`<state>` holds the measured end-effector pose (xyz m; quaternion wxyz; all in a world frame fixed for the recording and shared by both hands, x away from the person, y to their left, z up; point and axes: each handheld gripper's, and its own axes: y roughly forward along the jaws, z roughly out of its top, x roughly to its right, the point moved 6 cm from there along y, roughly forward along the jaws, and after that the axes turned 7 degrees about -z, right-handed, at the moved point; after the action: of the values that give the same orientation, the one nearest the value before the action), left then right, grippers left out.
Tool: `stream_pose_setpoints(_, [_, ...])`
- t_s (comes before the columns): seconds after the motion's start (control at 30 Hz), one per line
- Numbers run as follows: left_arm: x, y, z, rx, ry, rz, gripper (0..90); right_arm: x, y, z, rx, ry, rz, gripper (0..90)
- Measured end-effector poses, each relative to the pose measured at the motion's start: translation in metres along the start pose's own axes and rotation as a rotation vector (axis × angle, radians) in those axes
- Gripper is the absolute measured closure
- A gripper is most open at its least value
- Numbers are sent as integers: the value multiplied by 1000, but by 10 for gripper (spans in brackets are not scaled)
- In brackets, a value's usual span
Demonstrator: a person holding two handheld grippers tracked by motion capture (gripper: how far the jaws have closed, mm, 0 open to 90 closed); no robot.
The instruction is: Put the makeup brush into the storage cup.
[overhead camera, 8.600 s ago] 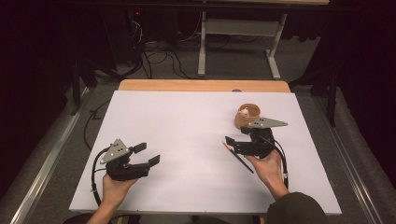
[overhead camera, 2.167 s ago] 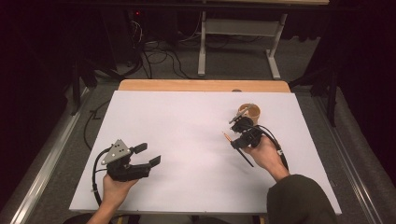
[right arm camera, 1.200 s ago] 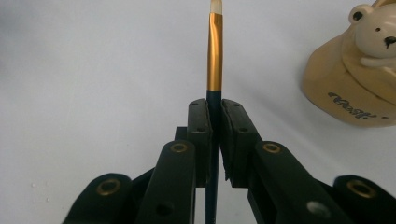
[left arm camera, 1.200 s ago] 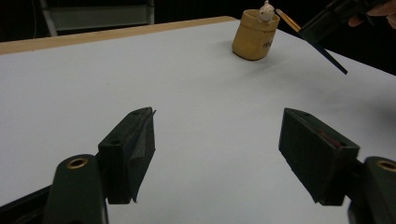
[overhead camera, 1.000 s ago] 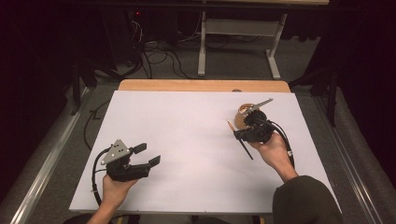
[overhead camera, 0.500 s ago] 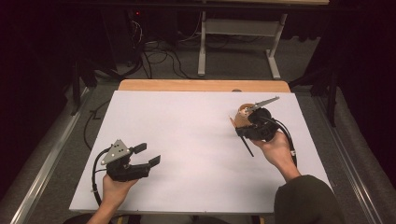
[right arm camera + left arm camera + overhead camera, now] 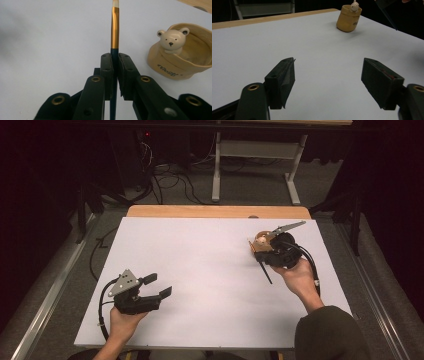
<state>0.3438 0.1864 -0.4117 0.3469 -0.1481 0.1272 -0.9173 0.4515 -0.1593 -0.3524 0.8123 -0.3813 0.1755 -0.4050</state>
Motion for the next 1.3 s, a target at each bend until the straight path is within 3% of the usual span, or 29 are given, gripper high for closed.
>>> stream_pose_setpoints(0.73, [0, 1, -1, -5, -1, -1, 274, 14, -11, 11, 93, 39, -1, 849])
stream_pose_setpoints(1.3, [0, 1, -1, -5, -2, -3, 275, 19, -14, 22, 136, 20, -34, 847])
